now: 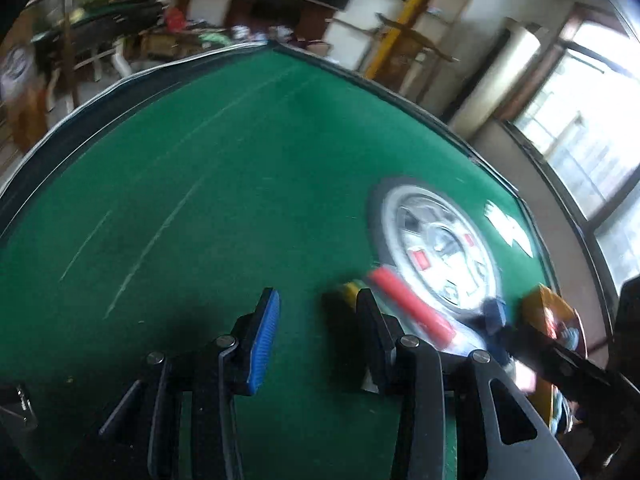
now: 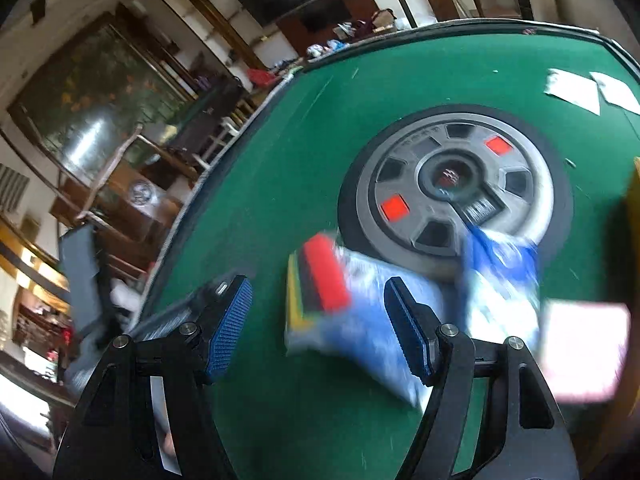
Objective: Organize soft objects
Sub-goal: 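Grasp the blue Deyeo bag with the right tool while the left tool grasps the coloured-strip bag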
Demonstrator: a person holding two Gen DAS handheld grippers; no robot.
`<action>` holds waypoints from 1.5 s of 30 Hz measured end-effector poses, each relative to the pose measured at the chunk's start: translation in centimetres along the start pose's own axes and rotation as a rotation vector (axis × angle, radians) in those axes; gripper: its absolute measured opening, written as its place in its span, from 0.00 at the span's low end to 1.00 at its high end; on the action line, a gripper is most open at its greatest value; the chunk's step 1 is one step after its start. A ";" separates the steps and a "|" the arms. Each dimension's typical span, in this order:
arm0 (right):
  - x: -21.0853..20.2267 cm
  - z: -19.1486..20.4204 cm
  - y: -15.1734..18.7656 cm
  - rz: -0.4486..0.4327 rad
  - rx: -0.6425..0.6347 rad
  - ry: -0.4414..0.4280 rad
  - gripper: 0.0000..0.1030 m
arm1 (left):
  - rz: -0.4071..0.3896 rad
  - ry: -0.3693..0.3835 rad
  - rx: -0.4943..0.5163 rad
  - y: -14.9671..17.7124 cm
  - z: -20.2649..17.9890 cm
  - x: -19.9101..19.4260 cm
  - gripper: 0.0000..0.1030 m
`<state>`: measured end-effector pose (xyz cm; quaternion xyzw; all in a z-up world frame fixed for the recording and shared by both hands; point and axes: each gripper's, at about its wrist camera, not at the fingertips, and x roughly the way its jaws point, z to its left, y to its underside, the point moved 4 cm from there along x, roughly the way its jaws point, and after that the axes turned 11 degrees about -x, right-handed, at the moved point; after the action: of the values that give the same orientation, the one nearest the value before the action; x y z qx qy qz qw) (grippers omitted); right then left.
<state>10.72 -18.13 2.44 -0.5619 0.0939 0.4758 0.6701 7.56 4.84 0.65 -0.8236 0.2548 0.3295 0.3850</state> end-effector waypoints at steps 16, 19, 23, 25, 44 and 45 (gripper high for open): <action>4.7 -4.0 -1.6 0.130 -0.003 0.111 0.66 | 0.005 0.027 -0.226 -1.4 4.0 -0.6 0.43; 4.5 -4.8 -0.4 0.158 0.010 0.086 0.66 | 0.015 0.024 -0.213 -1.3 3.8 -0.3 0.43; 3.7 -3.2 1.8 0.227 -0.040 -0.036 0.67 | 0.006 0.022 -0.212 -1.4 4.0 -0.6 0.43; 3.4 -1.5 2.9 0.251 -0.085 -0.056 0.67 | 0.020 0.022 -0.207 -1.3 3.8 -0.3 0.43; 2.4 -0.5 5.1 0.087 -0.337 0.123 0.62 | 0.112 0.087 0.026 -0.5 0.6 -0.9 0.48; 1.8 -1.1 4.8 0.060 -0.282 0.077 0.62 | 0.137 0.099 0.065 -0.3 0.2 -0.8 0.49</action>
<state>8.56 -18.50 -2.35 -0.6652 0.0684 0.4824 0.5659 7.13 5.33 1.28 -0.8066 0.3396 0.3056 0.3750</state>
